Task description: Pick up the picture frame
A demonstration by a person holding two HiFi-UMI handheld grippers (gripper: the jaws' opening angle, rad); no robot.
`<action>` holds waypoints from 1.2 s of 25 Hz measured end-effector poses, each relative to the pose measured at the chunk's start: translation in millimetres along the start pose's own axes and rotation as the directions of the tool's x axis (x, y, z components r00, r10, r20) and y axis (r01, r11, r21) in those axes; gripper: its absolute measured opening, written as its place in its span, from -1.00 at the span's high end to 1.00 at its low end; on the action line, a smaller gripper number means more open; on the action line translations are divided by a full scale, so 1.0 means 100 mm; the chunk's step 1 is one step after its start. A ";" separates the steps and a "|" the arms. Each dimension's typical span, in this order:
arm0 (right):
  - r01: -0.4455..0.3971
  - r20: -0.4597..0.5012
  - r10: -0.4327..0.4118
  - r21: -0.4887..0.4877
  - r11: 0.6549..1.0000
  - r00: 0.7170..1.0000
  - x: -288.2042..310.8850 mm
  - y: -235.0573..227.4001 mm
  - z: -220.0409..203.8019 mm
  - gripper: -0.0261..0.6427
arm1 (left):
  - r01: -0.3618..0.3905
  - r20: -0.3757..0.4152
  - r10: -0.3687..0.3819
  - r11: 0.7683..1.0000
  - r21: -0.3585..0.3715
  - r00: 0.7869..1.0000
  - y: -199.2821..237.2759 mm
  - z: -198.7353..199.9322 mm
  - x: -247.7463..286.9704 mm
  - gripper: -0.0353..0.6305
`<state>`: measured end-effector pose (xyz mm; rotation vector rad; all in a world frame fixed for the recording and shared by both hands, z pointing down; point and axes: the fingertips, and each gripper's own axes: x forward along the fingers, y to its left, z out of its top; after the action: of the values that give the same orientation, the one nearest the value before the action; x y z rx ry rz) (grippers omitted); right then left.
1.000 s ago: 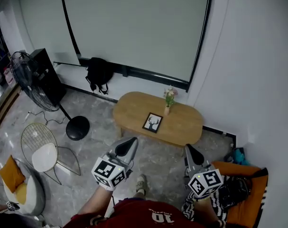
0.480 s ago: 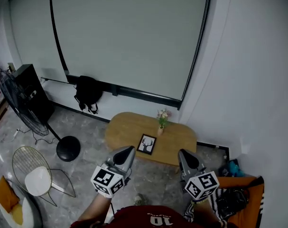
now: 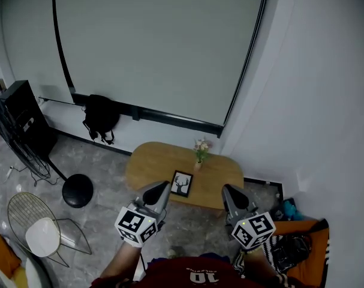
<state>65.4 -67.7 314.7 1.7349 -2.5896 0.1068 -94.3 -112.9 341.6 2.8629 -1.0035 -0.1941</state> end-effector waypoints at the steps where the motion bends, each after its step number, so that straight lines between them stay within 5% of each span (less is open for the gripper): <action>1: 0.002 -0.003 -0.002 -0.008 1.000 1.000 0.02 0.01 -0.01 0.95 | 0.001 0.002 -0.001 1.000 -0.008 1.000 0.02 -0.02 0.00 0.88; 20: -0.078 -0.027 0.079 0.026 0.997 0.996 0.76 -0.35 -0.39 0.95 | -0.057 -0.019 0.056 0.998 -0.018 0.998 0.36 -0.23 0.36 0.88; 30: -0.155 0.024 0.155 -0.001 0.988 0.988 1.50 -0.83 -0.29 0.93 | -0.098 -0.009 0.098 0.995 -0.015 0.995 0.79 -0.20 1.03 0.88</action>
<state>84.2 -235.7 355.6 1.5420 -2.7397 0.0899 -60.2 -237.9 363.0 2.7900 -1.1333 -0.1803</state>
